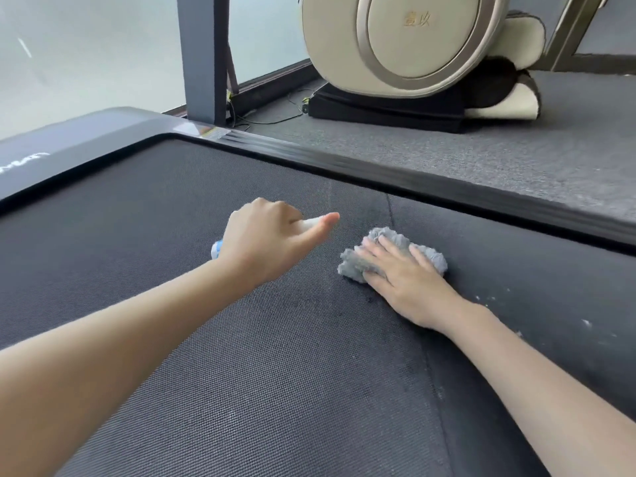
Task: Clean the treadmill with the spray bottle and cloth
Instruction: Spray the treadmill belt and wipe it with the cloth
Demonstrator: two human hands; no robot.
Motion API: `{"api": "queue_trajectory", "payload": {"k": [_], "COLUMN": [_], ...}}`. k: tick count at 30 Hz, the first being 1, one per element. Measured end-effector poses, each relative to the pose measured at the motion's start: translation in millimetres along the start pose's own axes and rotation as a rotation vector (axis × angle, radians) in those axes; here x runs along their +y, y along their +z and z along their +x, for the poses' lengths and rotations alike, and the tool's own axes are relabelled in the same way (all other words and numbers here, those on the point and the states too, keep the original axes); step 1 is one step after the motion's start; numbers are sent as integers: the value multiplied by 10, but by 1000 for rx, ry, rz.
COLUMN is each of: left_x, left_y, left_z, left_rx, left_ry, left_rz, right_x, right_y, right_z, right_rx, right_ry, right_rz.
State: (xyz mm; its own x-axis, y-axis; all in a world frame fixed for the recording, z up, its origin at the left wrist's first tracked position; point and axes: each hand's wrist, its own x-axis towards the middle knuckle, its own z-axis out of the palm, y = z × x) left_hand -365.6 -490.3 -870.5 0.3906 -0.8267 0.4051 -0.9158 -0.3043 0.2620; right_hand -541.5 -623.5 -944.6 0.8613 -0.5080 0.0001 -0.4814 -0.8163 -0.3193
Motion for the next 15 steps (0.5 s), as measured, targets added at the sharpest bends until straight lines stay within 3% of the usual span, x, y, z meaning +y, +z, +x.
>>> {"api": "queue_trajectory", "payload": {"k": [4, 10, 15], "left_x": [-126, -359, -406], "left_y": [-180, -531, -688], "left_z": [-176, -534, -763], "left_rx": [3, -40, -88], "left_ry": [-1, -82, -165], "left_rz": [-29, 7, 31], "right_x": [186, 538, 228], "right_y": [-101, -162, -153], "right_z": [724, 1045, 975], "right_rx": [-21, 9, -20], "right_ry": [97, 270, 342], "right_rz": [-23, -58, -40]}}
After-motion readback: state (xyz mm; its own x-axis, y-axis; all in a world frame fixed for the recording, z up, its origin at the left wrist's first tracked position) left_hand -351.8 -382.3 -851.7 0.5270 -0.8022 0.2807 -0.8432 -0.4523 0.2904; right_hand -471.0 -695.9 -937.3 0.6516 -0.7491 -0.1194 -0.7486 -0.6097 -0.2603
